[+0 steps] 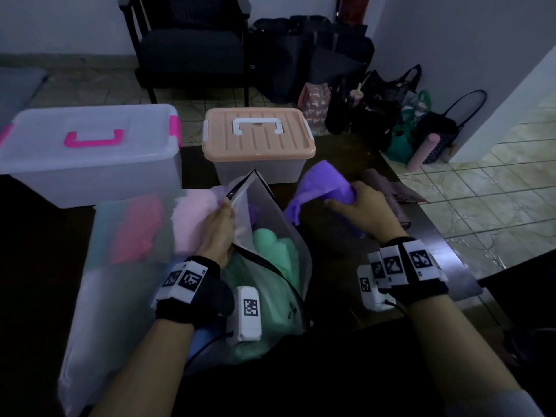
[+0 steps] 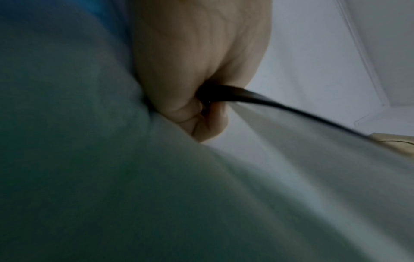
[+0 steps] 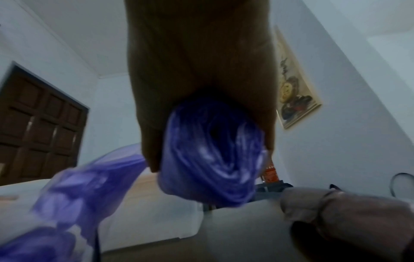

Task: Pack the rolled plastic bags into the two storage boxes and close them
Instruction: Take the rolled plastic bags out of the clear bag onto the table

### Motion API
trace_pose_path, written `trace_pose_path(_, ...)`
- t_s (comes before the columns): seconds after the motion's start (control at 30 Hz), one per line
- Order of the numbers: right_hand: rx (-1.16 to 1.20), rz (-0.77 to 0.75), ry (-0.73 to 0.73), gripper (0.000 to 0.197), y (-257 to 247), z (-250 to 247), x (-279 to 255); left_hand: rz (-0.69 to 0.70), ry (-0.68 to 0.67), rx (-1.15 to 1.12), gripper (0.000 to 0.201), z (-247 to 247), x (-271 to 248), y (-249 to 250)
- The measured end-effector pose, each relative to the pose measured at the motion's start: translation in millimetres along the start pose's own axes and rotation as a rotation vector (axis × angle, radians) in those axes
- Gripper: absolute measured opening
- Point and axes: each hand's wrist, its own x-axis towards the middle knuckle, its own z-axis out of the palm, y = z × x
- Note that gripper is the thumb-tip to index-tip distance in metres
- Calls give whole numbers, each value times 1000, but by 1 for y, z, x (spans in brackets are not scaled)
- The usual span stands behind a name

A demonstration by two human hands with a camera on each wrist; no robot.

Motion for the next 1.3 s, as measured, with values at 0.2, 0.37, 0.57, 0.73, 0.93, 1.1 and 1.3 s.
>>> trace_pose_path(0.2,-234,292,215,60,16,15,16,-25,18,20,43,2,1,-1)
trace_pose_path(0.37,-275,320,244,55,16,29,31,-42,-2,38,45,3,-2,0)
trace_pose_path(0.57,-165,367,155,64,19,36,34,-113,-19,89,39,-2,-2,-5)
trace_pose_path(0.73,-187,298,295,76,0,22,20,-197,-69,113,45,-6,-14,-4)
trace_pose_path(0.93,110,60,70,36,-45,23,-25,-251,-137,5,25,-10,-33,7)
trace_pose_path(1.1,280,92,-368,32,-68,57,-67,-317,-99,-208,35,-21,-38,8)
trace_pose_path(1.3,36,5,-422,50,-96,54,-97,-241,-45,-339,48,-20,-36,-2)
